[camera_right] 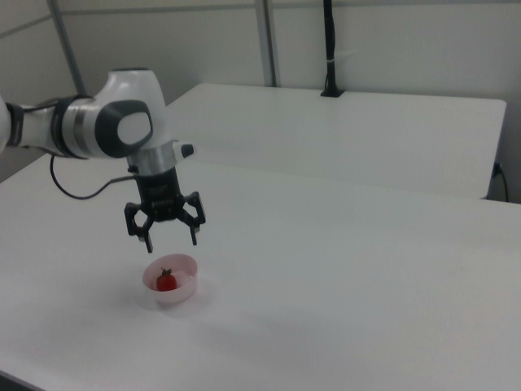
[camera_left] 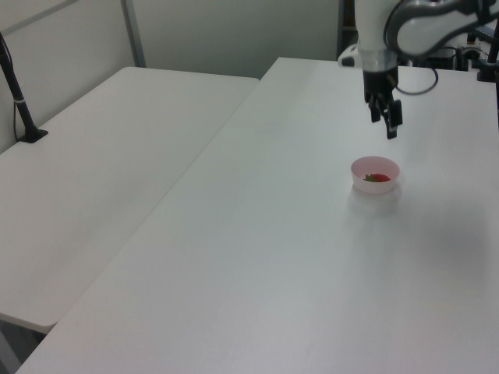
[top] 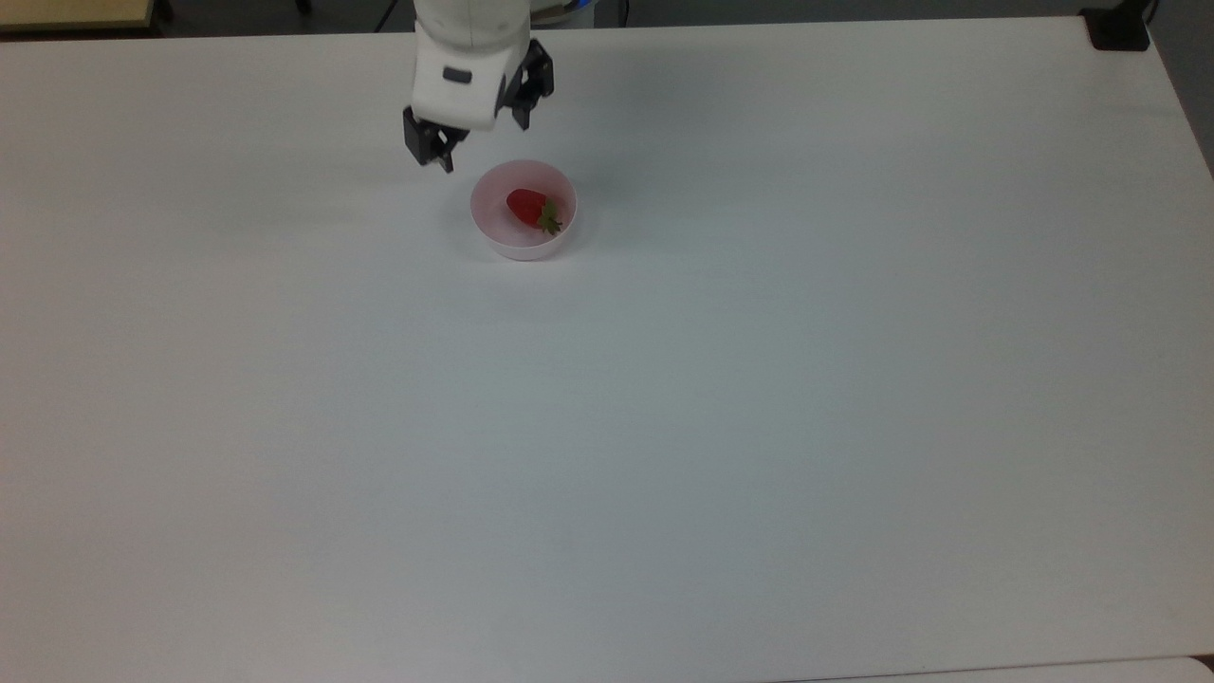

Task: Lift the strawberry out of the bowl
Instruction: 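Move the open gripper down over the pink bowl toward the strawberry, then close the gripper on the red strawberry inside the bowl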

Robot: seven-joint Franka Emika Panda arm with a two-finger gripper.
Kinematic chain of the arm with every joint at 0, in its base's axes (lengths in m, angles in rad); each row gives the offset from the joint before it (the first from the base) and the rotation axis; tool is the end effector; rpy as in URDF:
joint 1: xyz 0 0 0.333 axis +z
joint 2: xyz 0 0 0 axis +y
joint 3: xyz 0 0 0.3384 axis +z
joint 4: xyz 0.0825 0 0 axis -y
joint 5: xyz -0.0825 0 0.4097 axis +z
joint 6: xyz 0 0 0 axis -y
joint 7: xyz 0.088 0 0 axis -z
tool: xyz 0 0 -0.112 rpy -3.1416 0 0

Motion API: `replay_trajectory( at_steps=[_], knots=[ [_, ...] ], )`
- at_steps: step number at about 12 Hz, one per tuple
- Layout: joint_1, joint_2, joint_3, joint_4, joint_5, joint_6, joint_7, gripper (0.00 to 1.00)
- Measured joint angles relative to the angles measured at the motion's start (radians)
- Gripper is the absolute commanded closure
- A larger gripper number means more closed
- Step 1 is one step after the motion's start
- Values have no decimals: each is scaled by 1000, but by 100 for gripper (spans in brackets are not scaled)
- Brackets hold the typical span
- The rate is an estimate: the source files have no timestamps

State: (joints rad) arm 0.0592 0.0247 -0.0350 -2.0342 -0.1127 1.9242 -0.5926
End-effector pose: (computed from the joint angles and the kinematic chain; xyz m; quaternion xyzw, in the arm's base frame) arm 0.5638 0.0053 0.4276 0.9422 0.3243 -0.0790 0.0309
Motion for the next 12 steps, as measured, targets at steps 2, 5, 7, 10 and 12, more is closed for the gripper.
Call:
replay_trajectory(
  at_steps=[2,5,7,10,12],
  knots=[
    [10,21,1,-33,-27,29,-36,17],
    [28,50,3,-54,-36,74,-48,30],
    [29,66,3,-57,-36,90,-48,30],
    [41,93,4,-61,-36,110,-44,30],
    [54,114,5,-64,-36,126,-27,30]
  ],
)
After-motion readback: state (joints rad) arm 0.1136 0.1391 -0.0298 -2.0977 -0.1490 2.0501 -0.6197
